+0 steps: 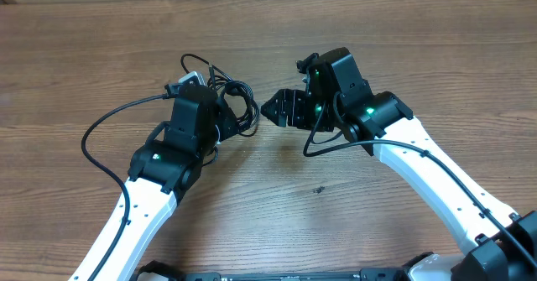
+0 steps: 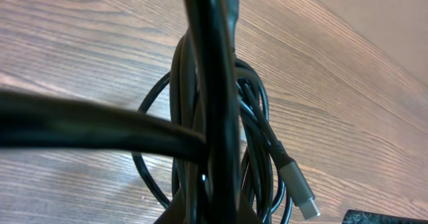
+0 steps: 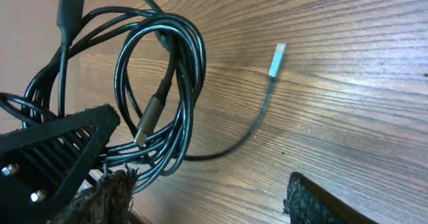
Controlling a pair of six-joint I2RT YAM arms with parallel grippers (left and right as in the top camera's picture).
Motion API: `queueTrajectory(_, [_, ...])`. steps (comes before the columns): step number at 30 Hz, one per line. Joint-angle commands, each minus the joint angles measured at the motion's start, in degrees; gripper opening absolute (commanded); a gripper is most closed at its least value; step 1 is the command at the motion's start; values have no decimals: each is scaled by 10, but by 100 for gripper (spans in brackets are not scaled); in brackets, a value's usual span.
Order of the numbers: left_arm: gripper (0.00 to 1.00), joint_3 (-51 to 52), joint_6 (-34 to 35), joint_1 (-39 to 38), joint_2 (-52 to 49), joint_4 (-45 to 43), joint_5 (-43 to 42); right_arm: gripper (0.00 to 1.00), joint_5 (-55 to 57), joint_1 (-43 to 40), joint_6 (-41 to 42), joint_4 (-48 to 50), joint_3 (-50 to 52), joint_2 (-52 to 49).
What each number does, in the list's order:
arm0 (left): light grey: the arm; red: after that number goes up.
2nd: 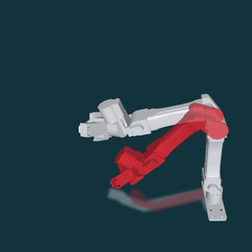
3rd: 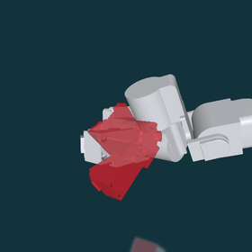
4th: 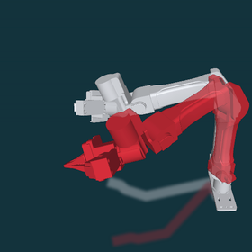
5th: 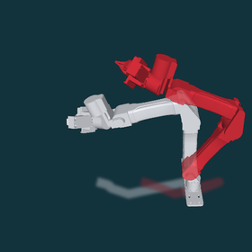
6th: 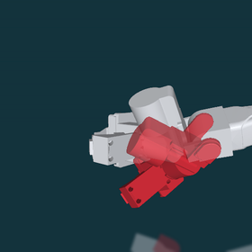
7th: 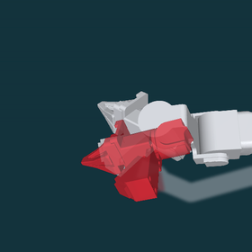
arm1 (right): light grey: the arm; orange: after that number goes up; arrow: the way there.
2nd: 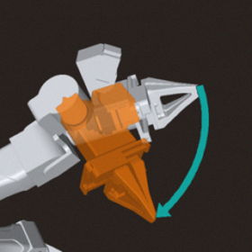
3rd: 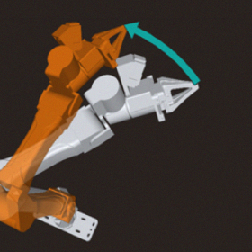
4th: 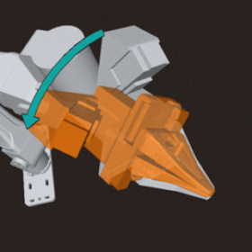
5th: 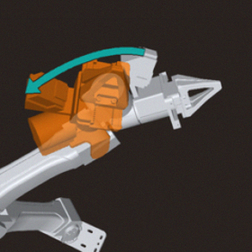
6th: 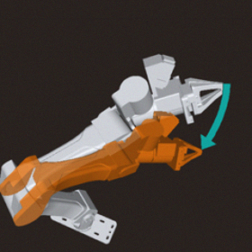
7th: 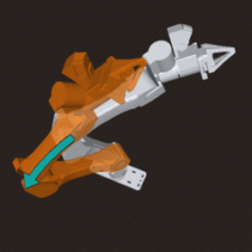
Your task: Untangle cables
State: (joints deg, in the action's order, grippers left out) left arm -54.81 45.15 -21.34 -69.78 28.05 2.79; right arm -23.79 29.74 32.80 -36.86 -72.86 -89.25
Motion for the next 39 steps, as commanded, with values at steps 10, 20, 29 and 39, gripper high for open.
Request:
queueTrajectory(10, [4, -13, -12, 3, 1, -73, -100, 45, -3, 2, -3, 1, -12, 14])
queueTrajectory(20, [4, -13, -28, 3, 1, -73, -161, 36, -3, 2, -3, 1, -12, 14])
queueTrajectory(29, [4, -13, -56, 3, 1, -73, -213, 13, -3, 2, -3, 1, -12, 14])
queueTrajectory(39, [4, -13, -55, 3, 1, -61, -155, 4, -3, 2, -3, -19, -12, 14])
